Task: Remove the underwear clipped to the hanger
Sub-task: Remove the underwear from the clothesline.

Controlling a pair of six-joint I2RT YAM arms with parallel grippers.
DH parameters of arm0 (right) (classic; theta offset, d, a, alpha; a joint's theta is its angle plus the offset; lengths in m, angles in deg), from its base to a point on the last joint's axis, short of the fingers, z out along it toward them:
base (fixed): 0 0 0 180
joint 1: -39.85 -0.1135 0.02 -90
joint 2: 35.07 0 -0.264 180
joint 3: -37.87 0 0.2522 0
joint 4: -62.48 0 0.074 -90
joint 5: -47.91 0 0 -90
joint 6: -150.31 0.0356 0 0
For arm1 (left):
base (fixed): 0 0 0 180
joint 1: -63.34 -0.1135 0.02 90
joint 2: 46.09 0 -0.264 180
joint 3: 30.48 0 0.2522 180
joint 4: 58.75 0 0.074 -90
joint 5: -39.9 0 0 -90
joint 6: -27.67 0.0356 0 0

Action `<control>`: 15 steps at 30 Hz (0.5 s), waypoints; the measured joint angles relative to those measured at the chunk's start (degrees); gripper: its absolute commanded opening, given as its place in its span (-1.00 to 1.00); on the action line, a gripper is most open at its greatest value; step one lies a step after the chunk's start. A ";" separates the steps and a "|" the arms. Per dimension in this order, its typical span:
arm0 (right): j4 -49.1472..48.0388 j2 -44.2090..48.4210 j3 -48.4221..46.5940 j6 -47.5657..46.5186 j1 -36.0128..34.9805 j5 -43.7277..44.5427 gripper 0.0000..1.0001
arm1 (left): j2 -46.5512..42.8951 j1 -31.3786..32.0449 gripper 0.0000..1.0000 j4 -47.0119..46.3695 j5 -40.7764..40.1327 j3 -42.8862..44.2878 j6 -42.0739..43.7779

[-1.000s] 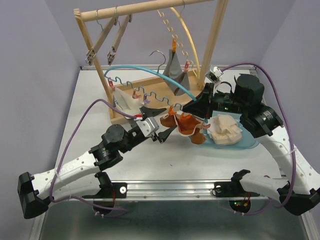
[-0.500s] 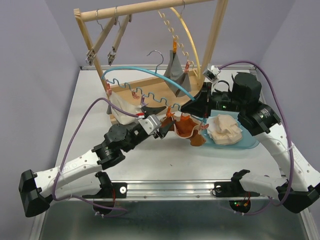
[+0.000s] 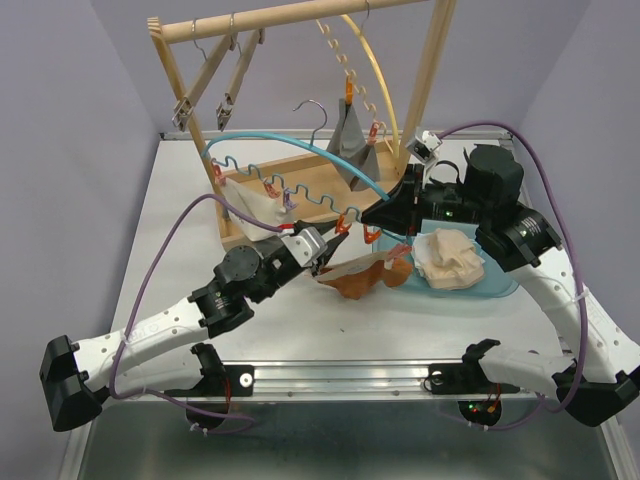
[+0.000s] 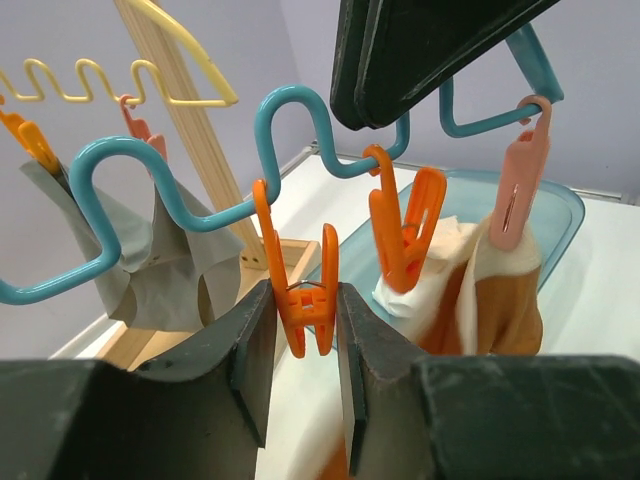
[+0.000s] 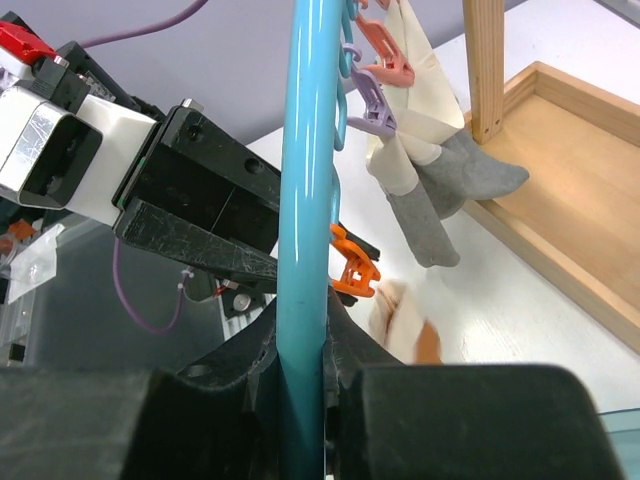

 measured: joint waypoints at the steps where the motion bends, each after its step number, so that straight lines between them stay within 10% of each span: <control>1: -0.09 0.00 0.00 0.00 0.00 0.00 -0.99 | 0.00 -0.02 -0.69 -0.04 -0.04 0.00 -0.07; 15: -1.60 -0.02 0.00 -0.28 0.00 0.37 -0.99 | -6.23 0.17 0.47 -0.48 -1.18 -2.29 -4.07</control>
